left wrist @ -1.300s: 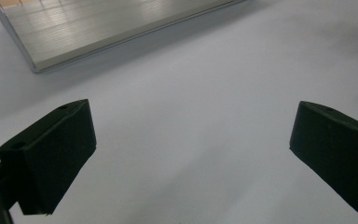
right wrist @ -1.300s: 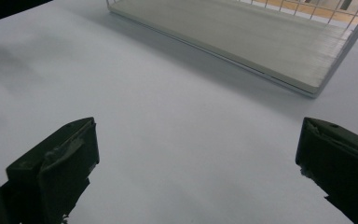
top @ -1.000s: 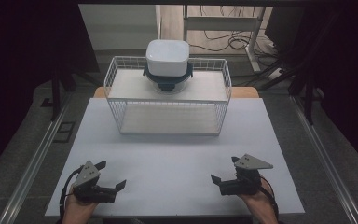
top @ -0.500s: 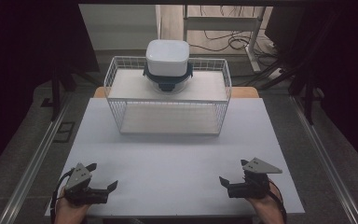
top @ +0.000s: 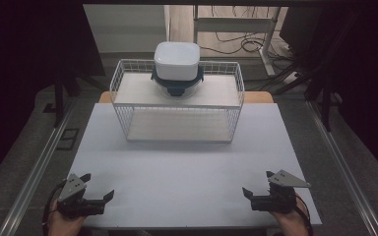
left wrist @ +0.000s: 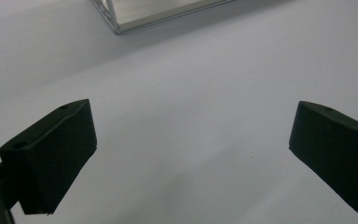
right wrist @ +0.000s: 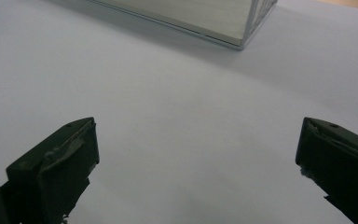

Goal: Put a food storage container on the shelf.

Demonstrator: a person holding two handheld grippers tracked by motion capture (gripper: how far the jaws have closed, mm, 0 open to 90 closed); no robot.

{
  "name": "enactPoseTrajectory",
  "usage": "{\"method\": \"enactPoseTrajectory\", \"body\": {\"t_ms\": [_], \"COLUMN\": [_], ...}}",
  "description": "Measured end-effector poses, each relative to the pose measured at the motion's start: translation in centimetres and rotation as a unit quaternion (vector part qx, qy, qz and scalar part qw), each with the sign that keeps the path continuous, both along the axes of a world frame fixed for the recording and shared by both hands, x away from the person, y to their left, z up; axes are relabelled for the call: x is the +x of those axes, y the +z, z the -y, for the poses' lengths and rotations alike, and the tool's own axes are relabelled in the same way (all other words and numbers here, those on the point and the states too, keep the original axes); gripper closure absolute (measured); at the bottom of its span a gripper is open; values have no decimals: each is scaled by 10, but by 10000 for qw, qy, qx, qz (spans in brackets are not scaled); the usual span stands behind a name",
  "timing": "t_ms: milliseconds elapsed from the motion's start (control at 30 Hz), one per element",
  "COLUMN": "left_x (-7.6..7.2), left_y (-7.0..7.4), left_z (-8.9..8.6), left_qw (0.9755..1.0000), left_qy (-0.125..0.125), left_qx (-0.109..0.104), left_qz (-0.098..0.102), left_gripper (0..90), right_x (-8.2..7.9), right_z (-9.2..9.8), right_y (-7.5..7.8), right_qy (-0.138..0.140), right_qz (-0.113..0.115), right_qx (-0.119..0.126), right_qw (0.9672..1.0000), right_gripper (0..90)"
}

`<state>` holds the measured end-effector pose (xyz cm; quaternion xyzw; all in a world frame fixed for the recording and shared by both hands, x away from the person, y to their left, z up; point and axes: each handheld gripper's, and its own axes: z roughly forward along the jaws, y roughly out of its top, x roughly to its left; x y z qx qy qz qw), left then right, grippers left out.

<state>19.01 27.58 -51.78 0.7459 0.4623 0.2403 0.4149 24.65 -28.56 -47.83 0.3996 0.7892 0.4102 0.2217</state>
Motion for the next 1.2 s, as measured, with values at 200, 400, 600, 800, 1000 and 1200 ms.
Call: {"method": "enactPoseTrajectory", "body": {"t_ms": [200, 400, 600, 800, 1000, 1200], "left_x": [-2, -4, -5, -6, -7, -8], "left_y": [-2, -5, -7, -11, -14, -18], "left_z": [-7, -14, -21, -29, -35, -40], "left_qw": [9999, 9997, 9993, 9987, 9981, 9973], "left_qy": [112, 225, 339, 463, 550, 636], "left_qx": [25, 75, 166, 214, 248, 282], "left_qz": [-16, -34, -55, -88, -143, -235], "left_gripper": [4, 4, 4, 5, 5, 6], "right_x": [-2, -4, -7, -8, -9, -8], "right_z": [9, 20, 30, 38, 44, 50], "right_y": [-2, -4, -7, -12, -16, -21], "right_qy": [-123, -282, -437, -566, -674, -763], "right_qz": [-16, -14, -46, -107, -178, -270], "right_qx": [-32, -93, -119, -192, -231, -300], "right_qw": [9999, 9996, 9990, 9982, 9973, 9963], "right_gripper": [0, 0, 0, 0, 0, 0]}}
